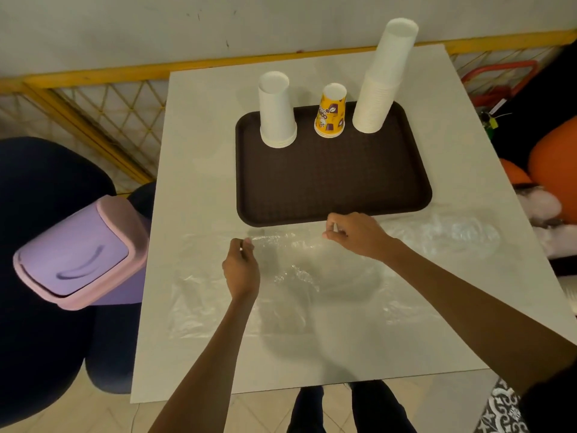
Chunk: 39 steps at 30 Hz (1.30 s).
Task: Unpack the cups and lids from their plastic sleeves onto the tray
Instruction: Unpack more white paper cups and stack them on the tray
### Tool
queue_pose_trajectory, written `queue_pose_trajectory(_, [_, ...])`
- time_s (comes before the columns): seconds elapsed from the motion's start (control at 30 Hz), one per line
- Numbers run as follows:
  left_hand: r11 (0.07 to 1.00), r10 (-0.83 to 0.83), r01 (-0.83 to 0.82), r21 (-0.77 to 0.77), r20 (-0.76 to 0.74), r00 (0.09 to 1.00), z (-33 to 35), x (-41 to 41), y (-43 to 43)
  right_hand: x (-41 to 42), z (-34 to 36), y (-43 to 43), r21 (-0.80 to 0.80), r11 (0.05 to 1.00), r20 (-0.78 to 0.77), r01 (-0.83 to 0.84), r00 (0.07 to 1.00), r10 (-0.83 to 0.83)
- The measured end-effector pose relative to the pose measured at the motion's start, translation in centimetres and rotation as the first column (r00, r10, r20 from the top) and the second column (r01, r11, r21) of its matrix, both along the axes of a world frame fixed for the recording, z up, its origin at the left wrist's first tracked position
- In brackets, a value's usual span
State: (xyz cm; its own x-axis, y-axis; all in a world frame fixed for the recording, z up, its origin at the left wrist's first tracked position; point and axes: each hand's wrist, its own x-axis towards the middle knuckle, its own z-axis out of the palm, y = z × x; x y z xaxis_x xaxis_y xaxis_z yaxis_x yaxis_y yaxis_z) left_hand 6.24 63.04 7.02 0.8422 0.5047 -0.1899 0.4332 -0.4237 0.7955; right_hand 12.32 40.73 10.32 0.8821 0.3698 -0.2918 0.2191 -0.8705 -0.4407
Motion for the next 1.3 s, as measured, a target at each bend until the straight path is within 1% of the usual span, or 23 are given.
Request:
queue_pose_trajectory(0.13, [0.986, 0.037, -0.048, -0.162, -0.072, 0.997, 0.0, -0.8, -0.2, 0.3, -0.1, -0.3, 0.009, 0.999, 0.043, 0.041, 0.998, -0.042])
queue_pose_trajectory(0.2, [0.981, 0.046, -0.063, -0.183, -0.094, 0.994, -0.2, -2.0, -0.5, 0.5, -0.3, -0.3, 0.03, 0.998, 0.054, 0.048, 0.997, -0.05])
queue_pose_trajectory(0.27, [0.988, 0.053, -0.067, -0.141, -0.103, 0.993, -0.5, -3.3, -0.8, 0.7, -0.5, -0.2, 0.035, 0.999, 0.077, 0.025, 0.997, -0.027])
queue_pose_trajectory(0.37, [0.996, 0.061, -0.068, -0.056, -0.123, 0.991, -0.6, -4.1, -1.1, 0.8, -0.8, -0.2, -0.052, 0.997, 0.148, -0.062, 0.987, 0.069])
queue_pose_trajectory(0.47, [0.994, 0.027, -0.008, 0.113, -0.162, 0.986, -0.6, -4.3, -1.2, 0.6, -1.0, -0.2, -0.169, 0.979, 0.222, -0.112, 0.964, 0.149])
queue_pose_trajectory(0.53, [0.973, 0.02, 0.029, 0.231, -0.209, 0.978, -0.5, -4.5, -1.3, 0.2, -1.4, 0.1, -0.235, 0.964, 0.223, -0.122, 0.959, 0.176])
queue_pose_trajectory(0.57, [0.961, 0.007, 0.05, 0.272, -0.207, 0.978, -0.6, -4.6, -1.3, -0.1, -1.6, 0.4, -0.247, 0.96, 0.212, -0.129, 0.96, 0.183])
queue_pose_trajectory(0.6, [0.95, -0.015, 0.073, 0.304, -0.189, 0.982, -0.6, -4.9, -1.4, -0.6, -1.9, 0.6, -0.241, 0.961, 0.214, -0.136, 0.958, 0.189])
queue_pose_trajectory(0.63, [0.938, -0.034, 0.091, 0.335, -0.172, 0.984, -0.7, -5.0, -1.4, -1.0, -2.3, 0.8, -0.236, 0.961, 0.253, -0.147, 0.945, 0.207])
queue_pose_trajectory(0.7, [0.922, -0.031, 0.075, 0.379, -0.121, 0.992, -0.6, -4.9, -1.5, -1.8, -3.3, 1.3, -0.202, 0.973, 0.425, -0.11, 0.885, 0.189])
queue_pose_trajectory(0.73, [0.922, -0.045, 0.067, 0.382, -0.066, 0.997, -0.5, -4.7, -1.6, -2.3, -3.8, 1.8, -0.156, 0.984, 0.508, -0.085, 0.848, 0.154])
queue_pose_trajectory(0.8, [0.919, -0.151, 0.114, 0.377, 0.068, 0.986, -0.4, -4.1, -2.1, -3.7, -4.3, 3.4, -0.059, 0.995, 0.593, -0.085, 0.798, 0.103])
queue_pose_trajectory(0.87, [0.926, -0.246, 0.189, 0.327, 0.142, 0.959, -0.9, -3.7, -3.0, -5.2, -4.9, 5.0, 0.026, 0.995, 0.584, -0.095, 0.81, 0.062])
queue_pose_trajectory(0.9, [0.932, -0.27, 0.218, 0.29, 0.153, 0.951, -1.2, -3.6, -3.4, -5.8, -5.3, 5.6, 0.038, 0.996, 0.546, -0.084, 0.836, 0.05])
queue_pose_trajectory(0.97, [0.94, -0.287, 0.25, 0.234, 0.141, 0.947, -2.2, -3.5, -4.3, -6.5, -6.5, 6.0, 0.017, 0.999, 0.473, -0.027, 0.881, 0.015])
queue_pose_trajectory(1.0, [0.938, -0.292, 0.258, 0.231, 0.129, 0.948, -2.7, -3.5, -4.6, -6.7, -7.0, 5.8, 0.005, 1.0, 0.448, 0.007, 0.894, -0.008])
queue_pose_trajectory(1.03, [0.929, -0.305, 0.268, 0.254, 0.12, 0.945, -3.3, -3.4, -4.8, -6.8, -7.5, 5.5, -0.001, 1.0, 0.421, 0.027, 0.907, -0.024])
queue_pose_trajectory(1.1, [0.883, -0.362, 0.316, 0.347, 0.074, 0.929, -4.6, -3.3, -5.2, -7.1, -8.4, 4.9, -0.004, 0.999, 0.403, 0.032, 0.915, -0.028])
queue_pose_trajectory(1.2, [0.783, -0.424, 0.403, 0.474, -0.068, 0.903, -5.9, -3.4, -5.3, -7.7, -9.8, 4.1, -0.068, 0.998, 0.408, 0.001, 0.912, 0.027])
queue_pose_trajectory(1.3, [0.666, -0.461, 0.488, 0.564, -0.202, 0.864, -6.3, -3.4, -4.9, -7.8, -10.4, 3.4, -0.149, 0.988, 0.391, 0.031, 0.92, 0.03])
